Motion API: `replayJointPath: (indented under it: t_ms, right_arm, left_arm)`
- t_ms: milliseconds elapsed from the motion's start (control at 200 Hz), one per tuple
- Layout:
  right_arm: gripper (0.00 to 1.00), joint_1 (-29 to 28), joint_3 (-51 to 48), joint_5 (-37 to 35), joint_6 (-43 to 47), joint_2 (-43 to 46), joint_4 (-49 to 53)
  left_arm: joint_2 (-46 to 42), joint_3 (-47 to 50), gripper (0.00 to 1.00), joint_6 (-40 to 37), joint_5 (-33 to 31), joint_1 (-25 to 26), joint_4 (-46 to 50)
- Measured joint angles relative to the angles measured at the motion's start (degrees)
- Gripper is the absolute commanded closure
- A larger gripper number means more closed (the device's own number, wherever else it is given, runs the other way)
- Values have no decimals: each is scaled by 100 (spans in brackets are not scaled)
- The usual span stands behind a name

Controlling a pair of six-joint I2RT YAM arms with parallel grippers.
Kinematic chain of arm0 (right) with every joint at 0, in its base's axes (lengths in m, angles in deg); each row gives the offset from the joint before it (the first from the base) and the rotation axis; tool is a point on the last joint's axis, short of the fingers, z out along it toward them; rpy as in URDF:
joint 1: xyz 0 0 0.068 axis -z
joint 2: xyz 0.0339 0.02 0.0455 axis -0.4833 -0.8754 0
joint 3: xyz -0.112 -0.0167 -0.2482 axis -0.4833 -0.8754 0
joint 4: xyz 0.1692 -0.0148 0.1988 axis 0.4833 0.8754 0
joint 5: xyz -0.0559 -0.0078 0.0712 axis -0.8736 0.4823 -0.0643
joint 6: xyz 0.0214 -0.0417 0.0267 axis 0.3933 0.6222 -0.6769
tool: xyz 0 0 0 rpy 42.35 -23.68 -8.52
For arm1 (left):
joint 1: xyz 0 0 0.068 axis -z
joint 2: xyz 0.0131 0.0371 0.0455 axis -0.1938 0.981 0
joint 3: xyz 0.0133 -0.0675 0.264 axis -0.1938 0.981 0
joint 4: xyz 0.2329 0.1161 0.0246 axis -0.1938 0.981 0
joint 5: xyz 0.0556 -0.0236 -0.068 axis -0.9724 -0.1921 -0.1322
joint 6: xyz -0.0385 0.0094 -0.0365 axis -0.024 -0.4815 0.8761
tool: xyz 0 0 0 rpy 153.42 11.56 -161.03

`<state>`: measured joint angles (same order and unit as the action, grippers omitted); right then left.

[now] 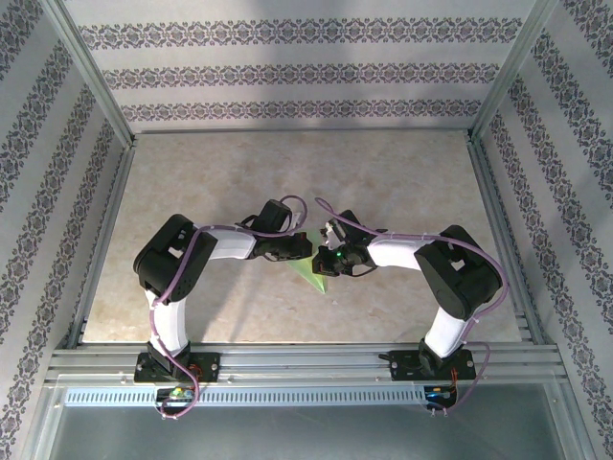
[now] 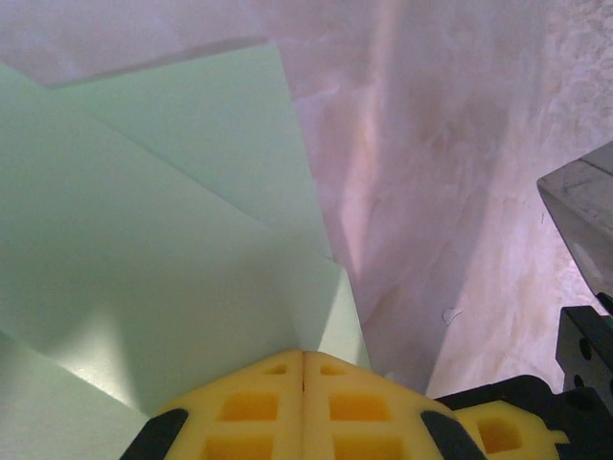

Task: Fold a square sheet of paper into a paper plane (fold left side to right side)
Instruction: Fourth fold the wing at the center of the table.

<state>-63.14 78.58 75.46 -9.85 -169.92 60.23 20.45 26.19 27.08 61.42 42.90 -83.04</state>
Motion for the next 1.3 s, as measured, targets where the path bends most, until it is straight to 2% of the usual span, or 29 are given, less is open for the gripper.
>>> replayJointPath:
  t_ms: [405, 750, 959, 1129, 1299]
  right_arm:
    - [100, -2, -2, -31, 83, 0, -24]
    - [100, -4, -44, -37, 76, 17, -79]
    - [100, -4, -48, -35, 76, 48, -4]
    - [100, -4, -55, -37, 57, 85, 57]
    - [100, -4, -90, -52, 33, 136, 96]
  left_arm:
    - [264, -345, 100, -345, 352, -494, 157]
    - [621, -1005, 100, -704, 210, -1196, 514]
    - [660, -1167, 100, -905, 164, -1252, 750]
    - [146, -1019, 100, -1110, -269, -1473, 970]
    - [-861, -540, 100, -1126, -245, -1381, 949]
